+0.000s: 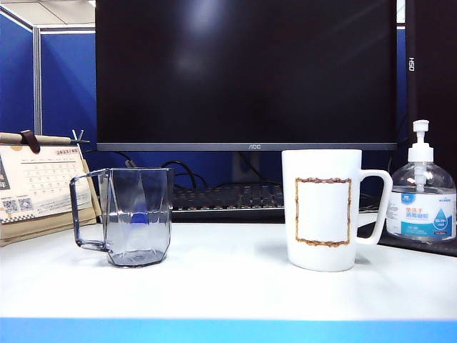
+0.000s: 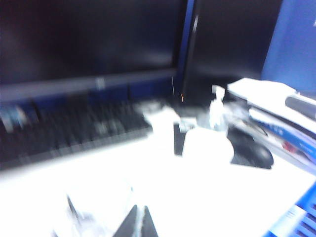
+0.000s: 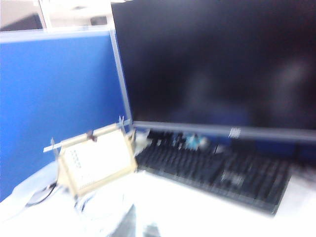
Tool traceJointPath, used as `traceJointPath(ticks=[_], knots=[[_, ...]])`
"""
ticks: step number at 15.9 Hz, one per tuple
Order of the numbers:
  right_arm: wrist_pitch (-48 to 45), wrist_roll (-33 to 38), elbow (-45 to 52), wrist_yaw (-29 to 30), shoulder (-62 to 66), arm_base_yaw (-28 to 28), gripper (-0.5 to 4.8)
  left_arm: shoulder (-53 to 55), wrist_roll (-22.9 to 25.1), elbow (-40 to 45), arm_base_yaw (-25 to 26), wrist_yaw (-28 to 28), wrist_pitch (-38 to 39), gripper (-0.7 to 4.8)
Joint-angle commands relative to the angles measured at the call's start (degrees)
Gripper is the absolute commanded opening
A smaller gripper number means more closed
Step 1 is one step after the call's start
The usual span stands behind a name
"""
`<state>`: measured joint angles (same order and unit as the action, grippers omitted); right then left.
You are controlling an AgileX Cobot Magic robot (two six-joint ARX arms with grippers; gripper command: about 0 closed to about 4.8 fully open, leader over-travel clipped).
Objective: Swap the positions of the transparent plastic cup and the white ceramic cup.
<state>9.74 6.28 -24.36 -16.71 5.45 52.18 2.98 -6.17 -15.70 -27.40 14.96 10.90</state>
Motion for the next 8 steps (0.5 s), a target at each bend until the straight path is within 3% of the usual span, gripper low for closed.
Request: traceJointPath(ticks=[1, 8], knots=[[-3.7, 6.9, 5.7, -0.2, 0.0, 0.1, 0.08, 0.0, -4.4, 3.7, 0.0, 0.9, -5.2, -0.04], [-13.8, 10.6, 22.2, -1.2, 0.0, 0.1, 0.08, 0.0, -4.9, 11.6, 0.0, 2.2, -9.3, -0.04]])
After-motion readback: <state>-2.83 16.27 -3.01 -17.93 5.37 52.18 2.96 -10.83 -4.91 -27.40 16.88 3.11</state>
